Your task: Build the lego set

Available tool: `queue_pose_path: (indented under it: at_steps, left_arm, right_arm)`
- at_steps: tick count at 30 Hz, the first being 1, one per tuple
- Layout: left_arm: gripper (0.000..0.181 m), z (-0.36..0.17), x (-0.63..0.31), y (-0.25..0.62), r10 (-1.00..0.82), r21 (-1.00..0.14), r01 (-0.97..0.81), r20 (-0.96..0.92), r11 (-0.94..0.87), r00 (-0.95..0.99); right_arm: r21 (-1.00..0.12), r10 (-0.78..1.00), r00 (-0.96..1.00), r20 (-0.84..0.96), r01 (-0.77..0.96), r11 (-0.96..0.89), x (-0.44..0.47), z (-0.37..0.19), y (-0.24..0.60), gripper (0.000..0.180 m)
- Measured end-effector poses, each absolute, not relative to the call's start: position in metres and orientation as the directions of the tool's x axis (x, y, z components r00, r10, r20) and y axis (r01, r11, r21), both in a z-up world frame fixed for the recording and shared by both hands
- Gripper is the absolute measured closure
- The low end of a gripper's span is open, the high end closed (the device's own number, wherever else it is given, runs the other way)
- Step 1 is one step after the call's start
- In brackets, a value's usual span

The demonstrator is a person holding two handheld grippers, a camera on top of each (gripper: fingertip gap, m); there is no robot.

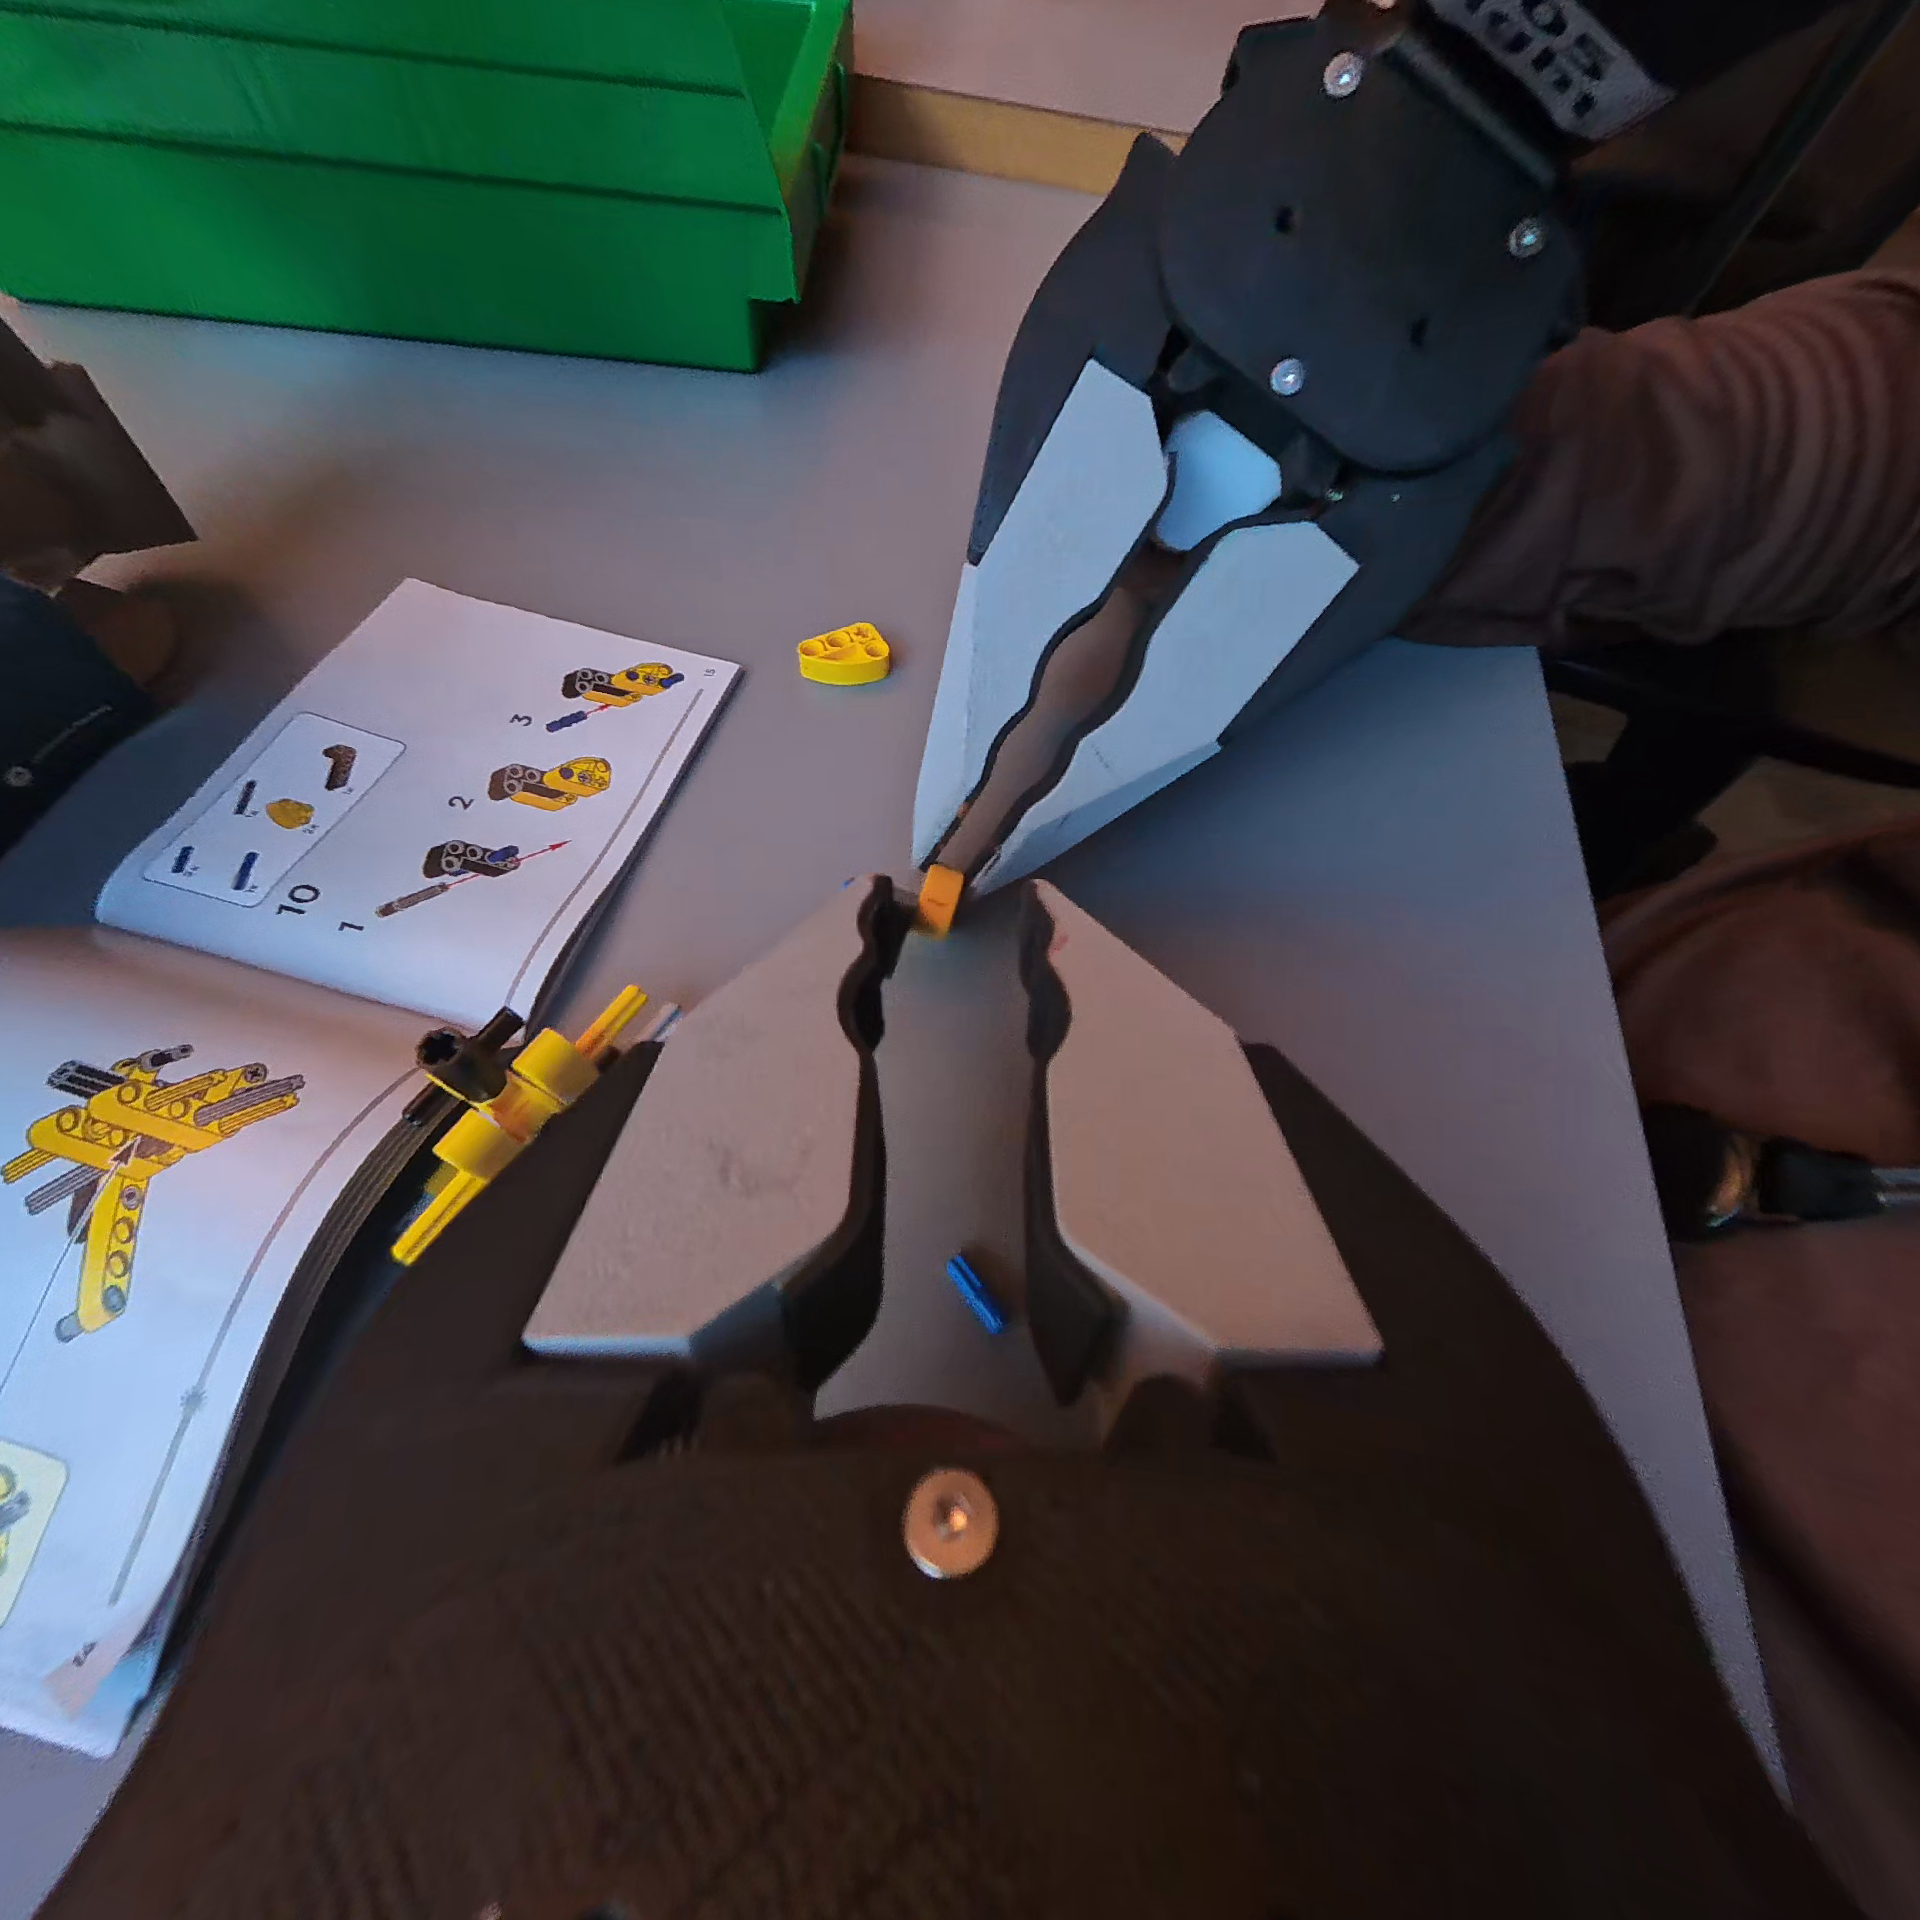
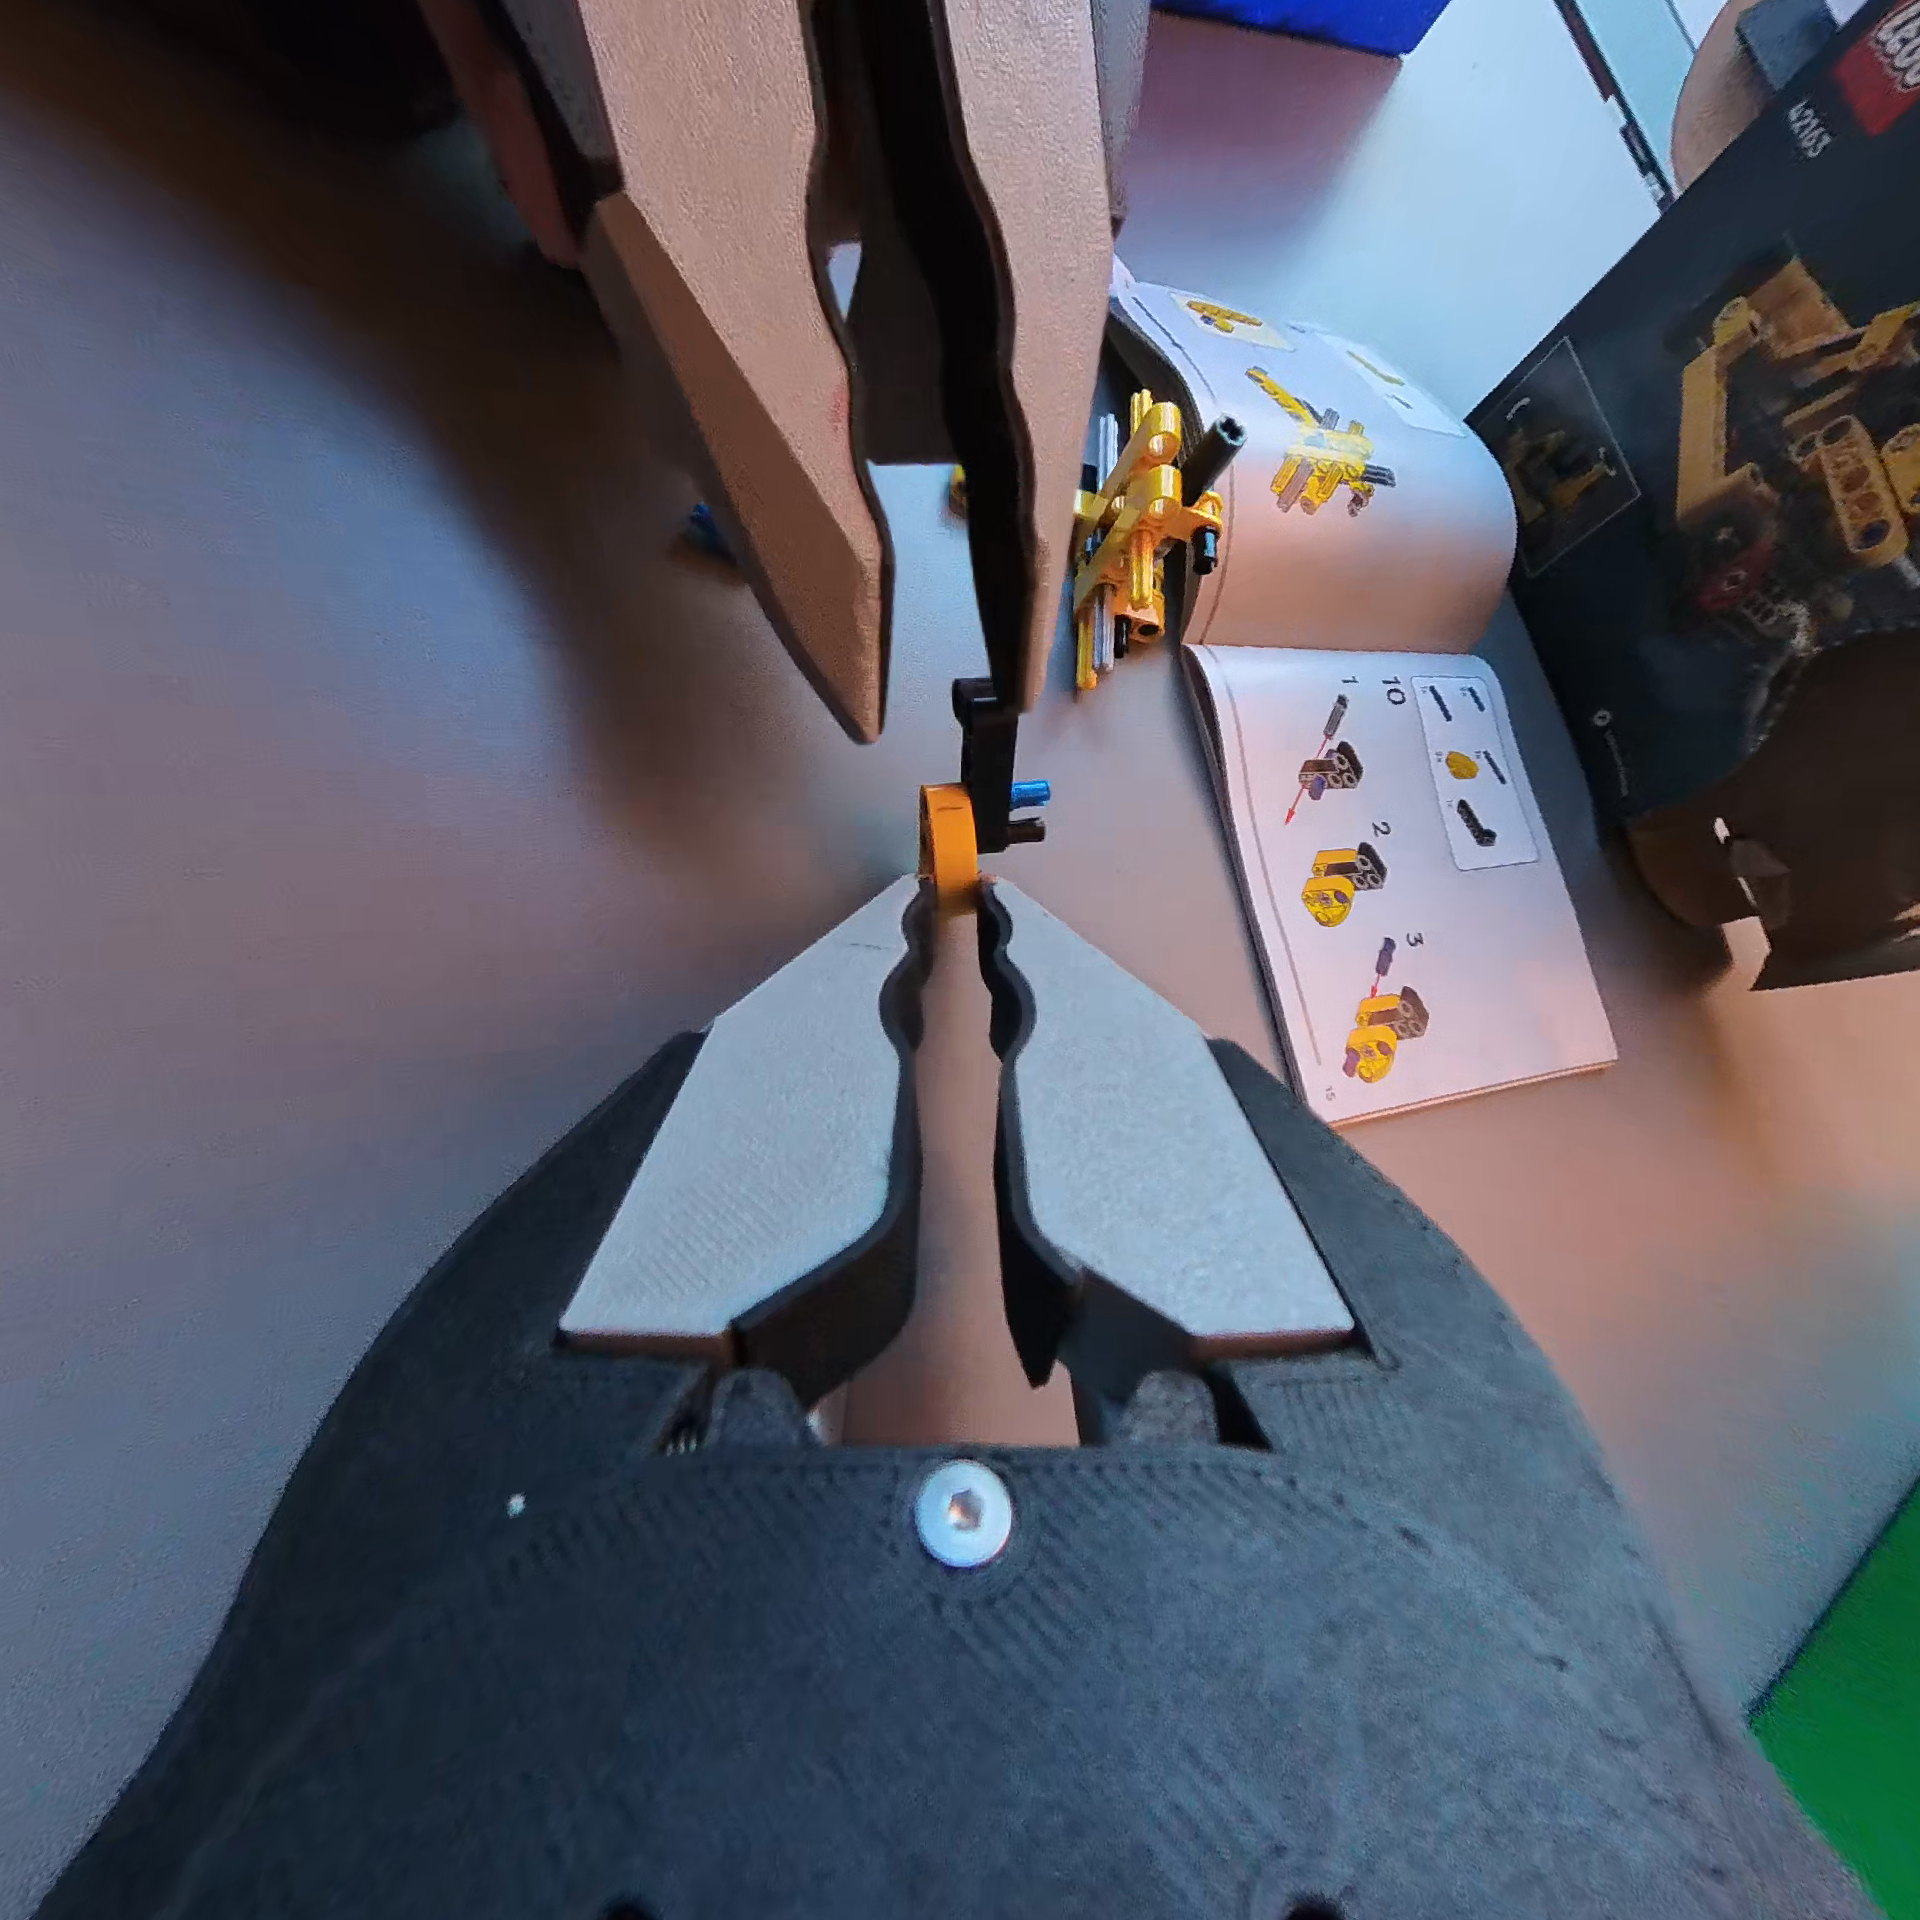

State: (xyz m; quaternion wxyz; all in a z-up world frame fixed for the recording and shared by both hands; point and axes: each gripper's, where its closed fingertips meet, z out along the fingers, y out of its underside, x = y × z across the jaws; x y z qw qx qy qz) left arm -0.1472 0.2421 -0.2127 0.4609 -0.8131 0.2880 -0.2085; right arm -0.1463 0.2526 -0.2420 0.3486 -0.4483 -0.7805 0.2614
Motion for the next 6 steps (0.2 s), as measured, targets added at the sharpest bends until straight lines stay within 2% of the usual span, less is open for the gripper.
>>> queue_pose_path:
  at_steps: [1, 4, 6]
  left_arm:
    - [0.158, -0.2128, -0.1481, 0.2432, -0.655, -0.87, -0.284, 0.058, -0.404, 0.753]
    - [0.155, -0.2127, -0.1521, 0.2463, -0.637, -0.871, -0.304, 0.013, -0.386, 0.771]
    - [0.164, -0.2139, -0.1513, 0.2454, -0.643, -0.867, -0.317, 0.005, -0.385, 0.766]
  right_arm:
    - [-0.716, 0.878, -0.353, 0.325, 0.515, 0.472, -0.1462, -0.2415, 0.2531, 0.175]
    - [-0.694, 0.855, -0.349, 0.384, 0.502, 0.516, -0.1461, -0.2404, 0.2535, 0.175]
    - [-0.671, 0.837, -0.346, 0.424, 0.501, 0.547, -0.1463, -0.2408, 0.2537, 0.175]
